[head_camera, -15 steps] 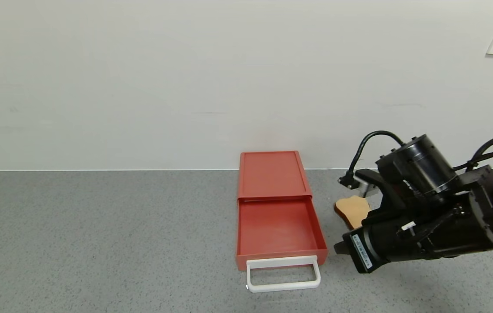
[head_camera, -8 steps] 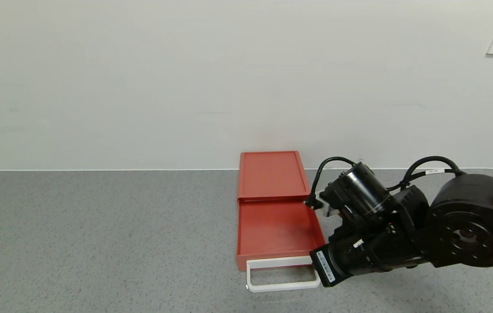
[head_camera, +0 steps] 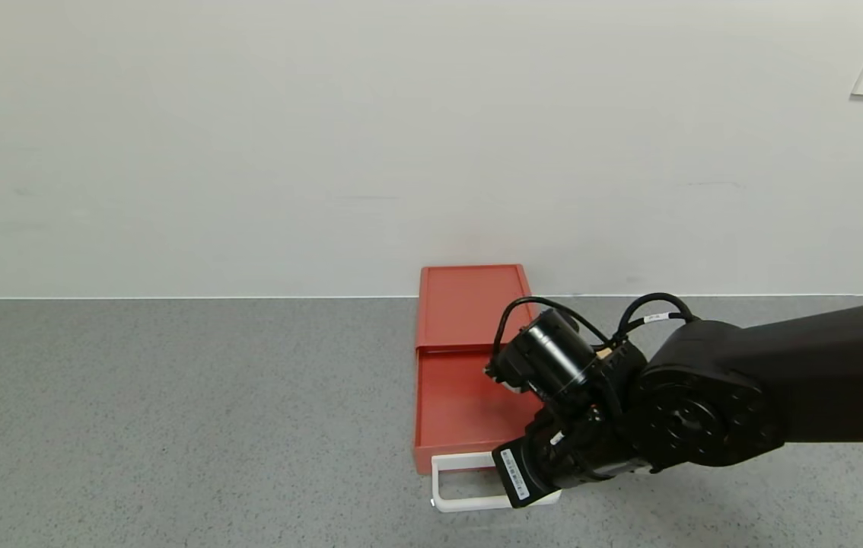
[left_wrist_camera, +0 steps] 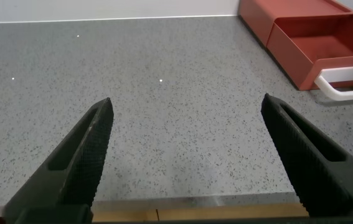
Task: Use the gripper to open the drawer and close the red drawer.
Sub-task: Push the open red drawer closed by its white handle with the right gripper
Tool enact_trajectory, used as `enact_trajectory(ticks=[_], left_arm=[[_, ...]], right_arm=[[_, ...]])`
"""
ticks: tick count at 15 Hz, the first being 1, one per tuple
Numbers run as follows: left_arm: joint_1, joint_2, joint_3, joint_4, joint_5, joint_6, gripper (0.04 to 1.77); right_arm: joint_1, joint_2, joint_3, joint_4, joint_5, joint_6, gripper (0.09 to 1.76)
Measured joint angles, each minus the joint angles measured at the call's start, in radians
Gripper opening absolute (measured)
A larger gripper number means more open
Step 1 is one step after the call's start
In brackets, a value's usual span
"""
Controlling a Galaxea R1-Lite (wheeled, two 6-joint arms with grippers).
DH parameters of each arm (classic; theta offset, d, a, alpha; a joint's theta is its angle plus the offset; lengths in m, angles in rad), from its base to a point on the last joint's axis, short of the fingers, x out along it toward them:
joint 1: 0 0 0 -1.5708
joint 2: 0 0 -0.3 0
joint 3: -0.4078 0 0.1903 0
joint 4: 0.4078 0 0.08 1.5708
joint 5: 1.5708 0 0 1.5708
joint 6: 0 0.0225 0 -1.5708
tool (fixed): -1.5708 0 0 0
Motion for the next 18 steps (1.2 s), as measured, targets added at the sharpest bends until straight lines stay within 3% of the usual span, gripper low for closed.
enact_trajectory(ticks=[18], left_arm=[[0.0, 0.0, 0.0, -0.003, 0.007, 0.005, 1.72]], right_arm=[[0.033, 0.11, -0.102, -0.01, -0.083, 0.019, 0.12]])
